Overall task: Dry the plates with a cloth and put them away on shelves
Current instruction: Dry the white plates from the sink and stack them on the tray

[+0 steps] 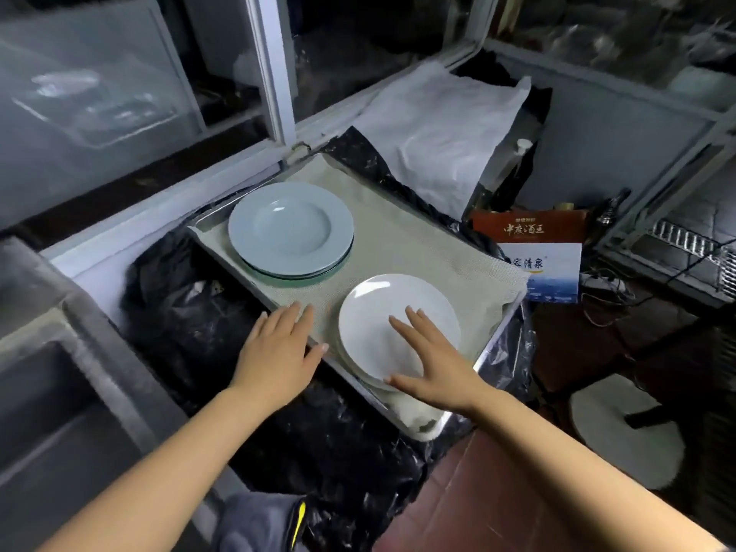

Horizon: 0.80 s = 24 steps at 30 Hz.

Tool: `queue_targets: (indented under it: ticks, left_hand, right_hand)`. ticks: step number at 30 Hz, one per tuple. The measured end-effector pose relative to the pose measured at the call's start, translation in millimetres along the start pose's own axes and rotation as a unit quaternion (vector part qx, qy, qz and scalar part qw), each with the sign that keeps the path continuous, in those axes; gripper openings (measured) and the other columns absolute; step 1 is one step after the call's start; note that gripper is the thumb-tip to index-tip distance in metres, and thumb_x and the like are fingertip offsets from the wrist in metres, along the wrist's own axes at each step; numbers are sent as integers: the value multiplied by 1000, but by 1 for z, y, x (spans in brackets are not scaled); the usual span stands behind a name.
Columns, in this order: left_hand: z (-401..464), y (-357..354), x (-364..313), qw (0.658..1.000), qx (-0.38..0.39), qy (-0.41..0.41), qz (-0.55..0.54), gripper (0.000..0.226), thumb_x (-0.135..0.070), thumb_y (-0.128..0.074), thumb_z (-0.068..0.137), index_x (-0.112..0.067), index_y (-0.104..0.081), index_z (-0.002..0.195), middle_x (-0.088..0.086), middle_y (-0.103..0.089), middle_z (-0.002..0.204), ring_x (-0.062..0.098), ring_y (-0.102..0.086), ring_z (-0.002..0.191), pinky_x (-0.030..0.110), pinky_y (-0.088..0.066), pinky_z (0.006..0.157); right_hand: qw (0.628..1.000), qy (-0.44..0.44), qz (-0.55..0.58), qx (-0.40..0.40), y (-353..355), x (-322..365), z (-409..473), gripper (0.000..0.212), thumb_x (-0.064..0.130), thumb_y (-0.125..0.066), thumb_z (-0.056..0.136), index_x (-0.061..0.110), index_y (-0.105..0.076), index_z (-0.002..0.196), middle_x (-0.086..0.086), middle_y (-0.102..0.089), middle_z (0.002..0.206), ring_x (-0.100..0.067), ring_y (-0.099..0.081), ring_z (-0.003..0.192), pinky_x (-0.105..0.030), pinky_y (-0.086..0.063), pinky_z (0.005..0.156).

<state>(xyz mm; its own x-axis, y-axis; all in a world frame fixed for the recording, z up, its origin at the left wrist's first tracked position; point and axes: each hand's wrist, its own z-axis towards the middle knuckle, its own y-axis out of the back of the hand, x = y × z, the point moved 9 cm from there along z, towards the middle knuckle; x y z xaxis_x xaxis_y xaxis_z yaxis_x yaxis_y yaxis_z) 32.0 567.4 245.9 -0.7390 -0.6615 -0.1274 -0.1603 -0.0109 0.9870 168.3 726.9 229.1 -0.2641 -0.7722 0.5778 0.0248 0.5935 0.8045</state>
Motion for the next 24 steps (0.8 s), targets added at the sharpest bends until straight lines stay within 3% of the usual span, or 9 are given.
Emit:
queue_targets:
  ticks: [3,5,10,13,15,17,21,24]
  left_hand:
    - [-34,10,37,999,-22,37,0,85,-65,-4,87,-15,-19,154,6,-22,160,23,-17,148,40,-9,122]
    - [-59,10,67,997,-25,67,-7,88,-65,0,84,-16,-19,154,5,-22,160,23,-18,148,40,-9,121]
    - [-134,1,152,986,-29,158,-35,68,-52,-38,99,-14,-23,153,8,-25,159,26,-20,147,42,-11,121]
    - [-182,-12,205,977,-32,209,-28,67,-53,-38,97,-9,-40,147,13,-42,150,32,-37,139,48,-25,115]
    - [-215,-26,239,970,-16,242,-35,65,-51,-41,97,-9,-38,147,13,-39,152,31,-35,141,46,-23,116]
    - [-247,-39,271,962,-5,268,-44,66,-48,-45,97,-10,-32,150,12,-34,155,30,-30,144,44,-19,118]
    - [-311,-61,329,945,17,323,-42,67,-48,-46,97,-11,-32,150,13,-33,155,30,-30,144,44,-20,119]
    - [-358,-85,376,930,29,362,-51,64,-46,-48,96,-8,-40,146,15,-41,150,33,-37,139,48,-26,117]
  right_hand:
    - [999,43,-14,26,-18,41,18,91,71,-48,80,31,-14,155,0,1,163,-13,9,150,-32,0,122]
    - [996,72,-28,50,-35,73,31,88,66,-48,82,30,-15,155,-2,-1,164,-14,7,150,-31,1,121]
    - [980,161,-41,111,-94,162,59,89,70,-43,80,28,-19,154,-5,-7,163,-19,2,151,-32,-4,121]
    - [968,198,-49,146,-137,216,67,85,54,-62,85,23,-23,153,-9,-10,162,-21,1,151,-36,-8,123]
    - [960,223,-62,159,-168,248,72,83,41,-69,87,20,-24,153,-12,-12,162,-22,-1,151,-38,-11,123]
    - [952,241,-70,173,-199,279,75,82,40,-68,87,19,-24,154,-12,-12,162,-23,-1,151,-38,-12,123]
    - [937,255,-86,221,-269,332,80,83,37,-69,88,22,-21,154,-9,-11,163,-20,-2,151,-19,0,117]
    - [929,252,-89,257,-323,368,84,83,34,-71,87,21,-23,153,-9,-13,162,-22,-5,151,-27,-6,122]
